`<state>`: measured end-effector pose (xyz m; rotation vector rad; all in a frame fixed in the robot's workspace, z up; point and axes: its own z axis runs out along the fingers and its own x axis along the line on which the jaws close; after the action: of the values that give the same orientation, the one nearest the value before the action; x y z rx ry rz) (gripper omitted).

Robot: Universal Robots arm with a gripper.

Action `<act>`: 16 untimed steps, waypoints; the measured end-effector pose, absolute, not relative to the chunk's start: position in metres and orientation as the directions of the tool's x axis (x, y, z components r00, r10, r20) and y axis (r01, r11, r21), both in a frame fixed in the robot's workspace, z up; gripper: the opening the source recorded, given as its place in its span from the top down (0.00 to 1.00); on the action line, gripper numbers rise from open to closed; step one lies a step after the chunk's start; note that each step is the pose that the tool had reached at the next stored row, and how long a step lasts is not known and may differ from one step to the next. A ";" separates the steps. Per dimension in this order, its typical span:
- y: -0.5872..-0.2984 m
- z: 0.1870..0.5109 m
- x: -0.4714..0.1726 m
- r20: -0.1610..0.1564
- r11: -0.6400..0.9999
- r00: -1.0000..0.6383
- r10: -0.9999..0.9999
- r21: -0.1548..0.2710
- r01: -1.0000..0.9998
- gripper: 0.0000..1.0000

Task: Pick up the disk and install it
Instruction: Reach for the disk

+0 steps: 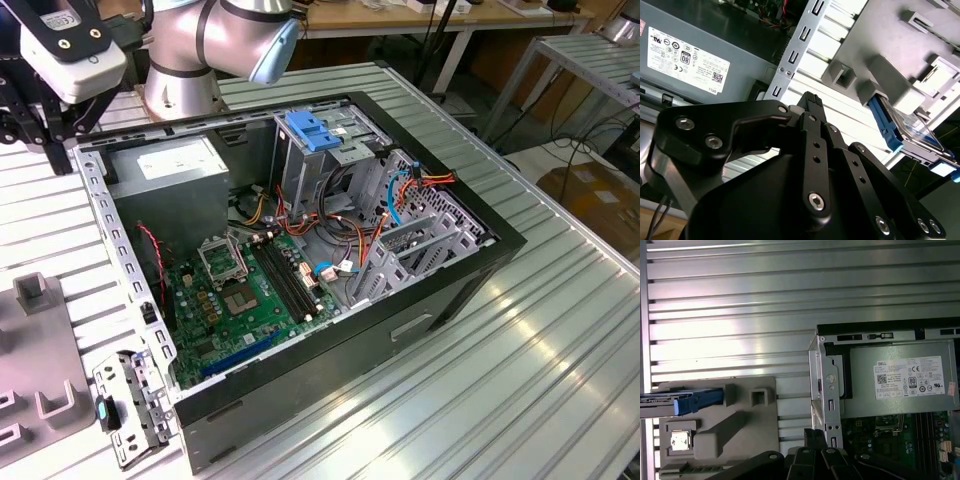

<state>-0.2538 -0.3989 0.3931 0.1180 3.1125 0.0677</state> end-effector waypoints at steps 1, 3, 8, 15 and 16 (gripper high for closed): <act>-0.399 0.393 -0.254 -0.024 0.996 -0.997 0.076 0.044 0.075 0.89; -0.399 0.393 -0.255 -0.024 0.996 -0.997 0.076 0.044 0.075 0.89; -0.399 0.393 -0.259 -0.024 0.996 -0.997 0.076 0.044 0.075 0.89; -0.399 0.393 -0.263 -0.025 0.996 -0.997 0.076 0.044 0.075 0.89; -0.399 0.393 -0.264 -0.025 0.996 -0.997 0.076 0.044 0.075 0.89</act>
<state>-0.2637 -0.3989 0.3931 0.1179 3.1124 0.0677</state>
